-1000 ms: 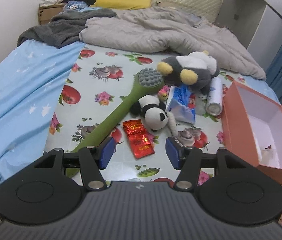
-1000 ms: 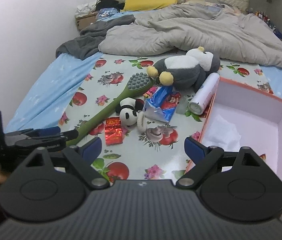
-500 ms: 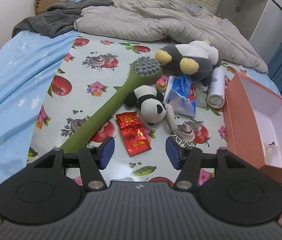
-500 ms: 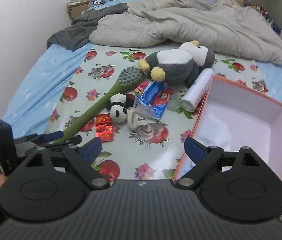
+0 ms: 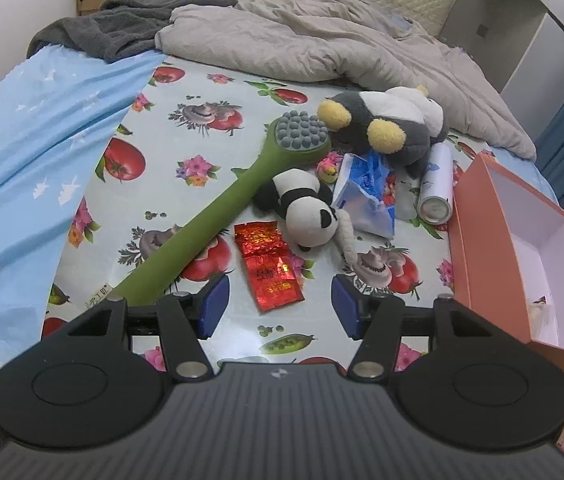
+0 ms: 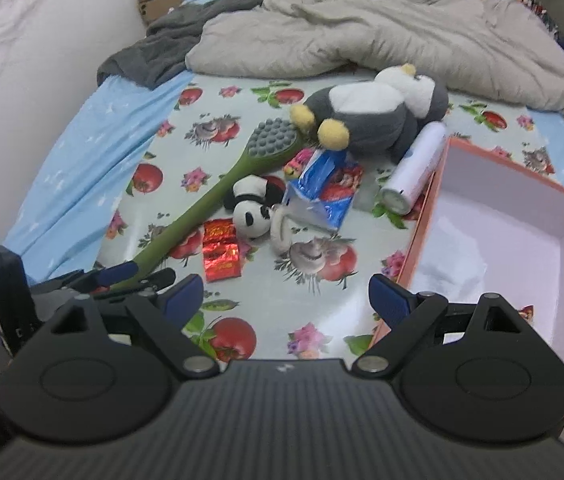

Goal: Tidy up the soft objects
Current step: 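Move both tools toward the red foil packet and white fluffy keychain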

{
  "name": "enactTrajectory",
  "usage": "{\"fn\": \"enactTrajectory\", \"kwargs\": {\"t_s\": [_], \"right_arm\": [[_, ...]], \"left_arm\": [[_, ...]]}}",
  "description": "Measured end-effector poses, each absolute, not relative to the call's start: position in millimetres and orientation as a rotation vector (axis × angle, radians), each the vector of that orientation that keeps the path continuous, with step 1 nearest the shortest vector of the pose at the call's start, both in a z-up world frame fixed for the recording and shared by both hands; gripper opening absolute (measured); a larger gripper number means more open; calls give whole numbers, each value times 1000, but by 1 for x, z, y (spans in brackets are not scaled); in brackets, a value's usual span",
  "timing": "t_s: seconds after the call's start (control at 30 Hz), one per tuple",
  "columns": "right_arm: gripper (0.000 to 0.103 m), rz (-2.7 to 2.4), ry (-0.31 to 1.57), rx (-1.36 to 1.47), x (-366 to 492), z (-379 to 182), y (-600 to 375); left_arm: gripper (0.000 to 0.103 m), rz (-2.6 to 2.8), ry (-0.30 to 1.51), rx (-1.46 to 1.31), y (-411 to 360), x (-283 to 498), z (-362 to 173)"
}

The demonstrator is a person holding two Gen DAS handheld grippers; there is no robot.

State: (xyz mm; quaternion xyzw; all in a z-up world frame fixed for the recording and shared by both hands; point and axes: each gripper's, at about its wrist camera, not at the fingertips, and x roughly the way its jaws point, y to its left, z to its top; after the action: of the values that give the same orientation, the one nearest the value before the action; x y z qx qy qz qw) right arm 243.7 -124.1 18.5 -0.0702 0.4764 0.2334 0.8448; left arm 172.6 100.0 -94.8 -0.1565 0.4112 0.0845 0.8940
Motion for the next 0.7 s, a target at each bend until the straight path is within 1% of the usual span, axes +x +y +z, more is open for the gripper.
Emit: {"fn": "enactTrajectory", "kwargs": {"t_s": [0.17, 0.27, 0.5, 0.6, 0.7], "right_arm": [[91, 527, 985, -103, 245, 6, -115], [91, 520, 974, -112, 246, -14, -113], [91, 443, 1018, -109, 266, -78, -117], [91, 413, 1010, -122, 275, -94, -115], [91, 465, 1015, -39, 285, -102, -118]], "left_arm": [[62, 172, 858, -339, 109, 175, -106], [62, 178, 864, -358, 116, 177, -113], [62, 165, 872, -349, 117, 187, -129], [62, 163, 876, -353, 116, 195, -138], [62, 152, 877, -370, 117, 203, -146]]}}
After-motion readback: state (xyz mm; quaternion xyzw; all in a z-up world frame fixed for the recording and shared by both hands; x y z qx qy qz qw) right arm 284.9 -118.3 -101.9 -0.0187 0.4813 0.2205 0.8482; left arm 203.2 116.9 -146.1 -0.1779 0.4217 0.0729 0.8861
